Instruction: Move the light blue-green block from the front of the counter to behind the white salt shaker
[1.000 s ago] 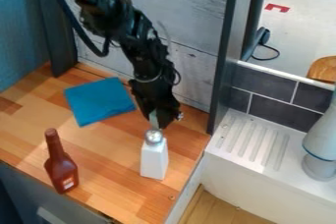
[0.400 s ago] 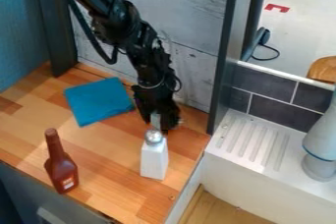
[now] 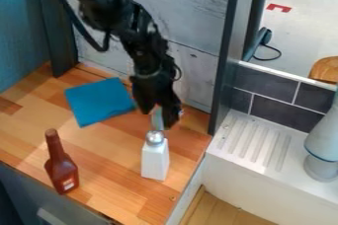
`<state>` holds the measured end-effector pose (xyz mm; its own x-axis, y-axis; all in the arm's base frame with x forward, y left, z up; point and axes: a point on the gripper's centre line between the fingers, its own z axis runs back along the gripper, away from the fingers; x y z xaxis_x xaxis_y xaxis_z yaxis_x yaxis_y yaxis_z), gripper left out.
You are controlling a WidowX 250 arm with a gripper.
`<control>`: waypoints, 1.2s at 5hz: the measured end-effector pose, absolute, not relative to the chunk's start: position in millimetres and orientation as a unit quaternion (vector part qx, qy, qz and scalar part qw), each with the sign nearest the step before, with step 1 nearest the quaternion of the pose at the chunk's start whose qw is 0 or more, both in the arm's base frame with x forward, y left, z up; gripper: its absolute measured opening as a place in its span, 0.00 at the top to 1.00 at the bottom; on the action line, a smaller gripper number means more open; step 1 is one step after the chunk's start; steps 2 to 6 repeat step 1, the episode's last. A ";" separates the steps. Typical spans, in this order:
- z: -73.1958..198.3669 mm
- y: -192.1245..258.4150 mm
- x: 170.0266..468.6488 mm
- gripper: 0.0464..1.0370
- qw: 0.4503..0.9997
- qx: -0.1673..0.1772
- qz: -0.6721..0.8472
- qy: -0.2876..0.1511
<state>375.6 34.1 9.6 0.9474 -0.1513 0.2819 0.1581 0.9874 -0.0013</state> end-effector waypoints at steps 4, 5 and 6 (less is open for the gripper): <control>58.4 29.0 367.7 0.04 0.982 -0.020 -0.079 -0.170; 58.4 29.0 367.7 0.04 0.982 -0.020 -0.079 -0.170; 58.4 29.0 367.7 0.04 0.982 -0.020 -0.079 -0.170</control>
